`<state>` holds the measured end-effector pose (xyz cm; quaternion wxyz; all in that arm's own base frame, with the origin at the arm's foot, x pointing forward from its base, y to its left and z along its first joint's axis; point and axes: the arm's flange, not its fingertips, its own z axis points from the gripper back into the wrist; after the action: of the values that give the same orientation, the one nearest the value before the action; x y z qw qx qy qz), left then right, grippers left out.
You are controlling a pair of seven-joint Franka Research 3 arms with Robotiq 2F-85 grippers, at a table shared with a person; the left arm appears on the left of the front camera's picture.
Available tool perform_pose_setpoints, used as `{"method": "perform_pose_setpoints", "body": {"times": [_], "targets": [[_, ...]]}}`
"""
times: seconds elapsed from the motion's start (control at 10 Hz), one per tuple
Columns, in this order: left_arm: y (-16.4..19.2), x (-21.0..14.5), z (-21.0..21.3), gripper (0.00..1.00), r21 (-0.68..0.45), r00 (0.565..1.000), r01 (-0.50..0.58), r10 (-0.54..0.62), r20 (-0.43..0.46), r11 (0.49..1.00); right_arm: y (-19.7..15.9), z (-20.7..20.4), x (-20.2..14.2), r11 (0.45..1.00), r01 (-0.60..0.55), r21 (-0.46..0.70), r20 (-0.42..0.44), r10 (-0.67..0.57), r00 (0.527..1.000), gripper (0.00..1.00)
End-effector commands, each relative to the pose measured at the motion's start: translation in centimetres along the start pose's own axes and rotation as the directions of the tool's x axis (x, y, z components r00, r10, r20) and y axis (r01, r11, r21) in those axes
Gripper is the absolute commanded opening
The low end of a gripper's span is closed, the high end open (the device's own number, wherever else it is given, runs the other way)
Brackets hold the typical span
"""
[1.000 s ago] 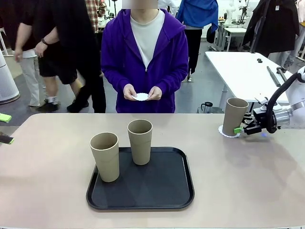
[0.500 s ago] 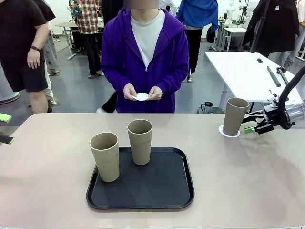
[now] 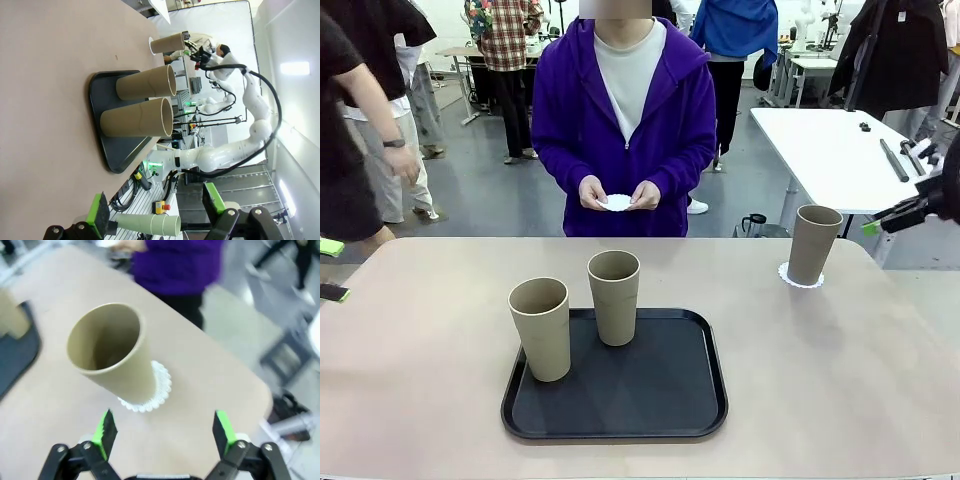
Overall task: Place coasters on the table and set cups on them.
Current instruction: Pick up one Reusable plastic cup and place it on a coaster set by the human.
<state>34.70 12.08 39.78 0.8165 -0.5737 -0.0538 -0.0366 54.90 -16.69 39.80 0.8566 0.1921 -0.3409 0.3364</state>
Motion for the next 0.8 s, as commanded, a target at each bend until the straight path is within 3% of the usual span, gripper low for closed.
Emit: {"method": "perform_pose_setpoints", "body": {"times": [0.0,0.2,0.4,0.7], "targets": [[-0.1,0.0,0.1,1.0,-0.011,1.0,0.004,-0.004,0.01,1.0,5.5,1.0,3.4,0.99,0.13,-0.046,-0.188,-0.137,0.973,1.0],[-0.1,0.0,0.1,1.0,-0.011,1.0,0.004,-0.004,0.01,1.0,8.2,2.3,6.5,0.98,0.16,-0.121,-0.237,-0.185,0.954,1.0],[-0.1,0.0,0.1,1.0,-0.011,1.0,0.004,-0.004,0.01,1.0,11.8,3.0,8.5,0.968,0.143,-0.204,-0.341,-0.208,0.917,1.0],[-0.1,0.0,0.1,1.0,-0.011,1.0,0.004,-0.004,0.01,1.0,14.9,3.9,10.6,0.939,0.164,-0.303,-0.386,-0.278,0.88,1.0]]}}
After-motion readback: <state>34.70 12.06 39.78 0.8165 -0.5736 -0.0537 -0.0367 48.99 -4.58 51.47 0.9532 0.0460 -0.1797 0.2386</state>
